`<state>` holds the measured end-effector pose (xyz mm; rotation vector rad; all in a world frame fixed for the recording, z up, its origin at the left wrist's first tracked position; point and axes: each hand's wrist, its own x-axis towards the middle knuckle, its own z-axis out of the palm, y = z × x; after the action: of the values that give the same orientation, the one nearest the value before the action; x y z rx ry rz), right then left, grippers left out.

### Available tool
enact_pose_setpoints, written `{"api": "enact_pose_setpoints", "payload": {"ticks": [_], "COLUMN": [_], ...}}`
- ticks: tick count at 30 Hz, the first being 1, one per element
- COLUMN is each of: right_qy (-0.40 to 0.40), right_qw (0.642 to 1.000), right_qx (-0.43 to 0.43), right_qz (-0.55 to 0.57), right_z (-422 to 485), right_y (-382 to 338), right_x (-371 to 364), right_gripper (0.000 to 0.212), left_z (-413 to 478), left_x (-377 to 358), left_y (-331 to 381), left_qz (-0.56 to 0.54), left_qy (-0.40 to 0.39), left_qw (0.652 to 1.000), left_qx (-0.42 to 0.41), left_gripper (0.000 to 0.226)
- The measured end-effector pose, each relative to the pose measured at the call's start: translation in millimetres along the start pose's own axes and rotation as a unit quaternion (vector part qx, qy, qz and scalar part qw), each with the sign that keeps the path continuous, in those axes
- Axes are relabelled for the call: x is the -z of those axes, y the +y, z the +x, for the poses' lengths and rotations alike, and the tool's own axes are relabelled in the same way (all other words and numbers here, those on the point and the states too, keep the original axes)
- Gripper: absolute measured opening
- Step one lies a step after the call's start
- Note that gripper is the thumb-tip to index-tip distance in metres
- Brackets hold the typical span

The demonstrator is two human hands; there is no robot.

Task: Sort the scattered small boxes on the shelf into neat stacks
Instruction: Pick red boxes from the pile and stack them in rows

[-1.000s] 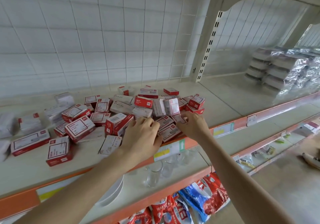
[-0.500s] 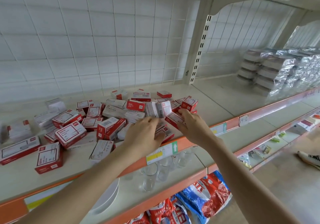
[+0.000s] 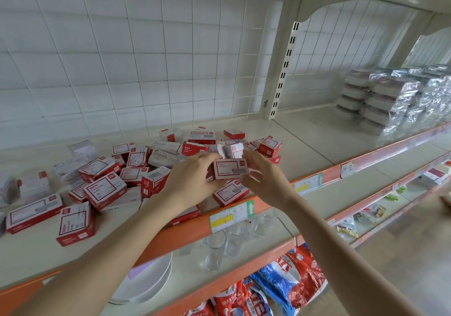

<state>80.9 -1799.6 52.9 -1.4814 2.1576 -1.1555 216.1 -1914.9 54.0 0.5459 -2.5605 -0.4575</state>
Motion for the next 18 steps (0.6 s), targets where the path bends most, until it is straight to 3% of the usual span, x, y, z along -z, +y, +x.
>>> {"api": "enact_pose_setpoints", "payload": {"ticks": [3,10,15,18], "right_qy": [-0.002,0.006,-0.017,-0.004], "right_qw": [0.996,0.984,0.988,0.996], "right_qx": [-0.032,-0.024,0.005,-0.007], "right_qz": [0.083,0.179,0.152,0.087], "right_z": [-1.0,0.5,1.4,5.6], "right_y": [-2.0,-10.5,-18.4,-14.7], "right_x": [-10.7,-34.4,-32.9,-26.3], "right_gripper": [0.031,0.033,0.045,0.032], "left_z": [-5.1,-15.5,-19.8,-21.8], "left_x": [2.4,11.9,18.2,19.8], "left_y": [-2.4,-5.4,-5.2,-6.8], "left_qz": [0.006,0.026,0.095,0.106], "left_qy": [0.038,0.023,0.018,0.031], "left_qw": [0.999,0.999,0.995,0.993], "left_qx": [0.011,0.039,0.035,0.041], "left_gripper": [0.052,0.061,0.063,0.056]}}
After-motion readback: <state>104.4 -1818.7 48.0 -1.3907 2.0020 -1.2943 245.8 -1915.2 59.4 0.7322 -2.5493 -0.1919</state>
